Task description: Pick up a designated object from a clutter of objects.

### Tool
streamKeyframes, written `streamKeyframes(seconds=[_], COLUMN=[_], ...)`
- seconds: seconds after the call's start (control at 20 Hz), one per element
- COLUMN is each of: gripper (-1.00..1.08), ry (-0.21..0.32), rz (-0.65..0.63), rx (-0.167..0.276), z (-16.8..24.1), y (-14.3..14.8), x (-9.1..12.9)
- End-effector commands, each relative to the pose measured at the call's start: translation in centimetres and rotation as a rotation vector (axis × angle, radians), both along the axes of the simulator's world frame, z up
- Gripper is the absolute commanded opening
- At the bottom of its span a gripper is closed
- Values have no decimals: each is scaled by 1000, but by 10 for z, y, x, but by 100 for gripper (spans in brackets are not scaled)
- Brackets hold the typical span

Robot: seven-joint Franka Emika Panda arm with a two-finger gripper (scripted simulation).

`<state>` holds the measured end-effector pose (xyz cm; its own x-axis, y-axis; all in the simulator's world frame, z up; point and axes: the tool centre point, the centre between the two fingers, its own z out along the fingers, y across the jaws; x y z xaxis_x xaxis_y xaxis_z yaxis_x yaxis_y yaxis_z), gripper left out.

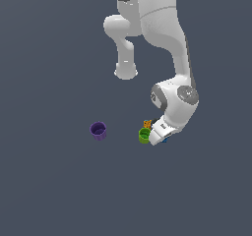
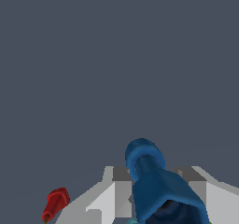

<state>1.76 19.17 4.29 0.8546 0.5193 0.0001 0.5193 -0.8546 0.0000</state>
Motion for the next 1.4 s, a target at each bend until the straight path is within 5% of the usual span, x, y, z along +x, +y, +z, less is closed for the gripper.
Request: streamKeyframes(seconds=[0.0,0.55,1.35], gripper=[-100,-100,-100], ry=[0,0,0], rz=[0,0,2], rx=[0,0,3], z=[0,30,172], y=[0,-23,-132], x=[0,9,51])
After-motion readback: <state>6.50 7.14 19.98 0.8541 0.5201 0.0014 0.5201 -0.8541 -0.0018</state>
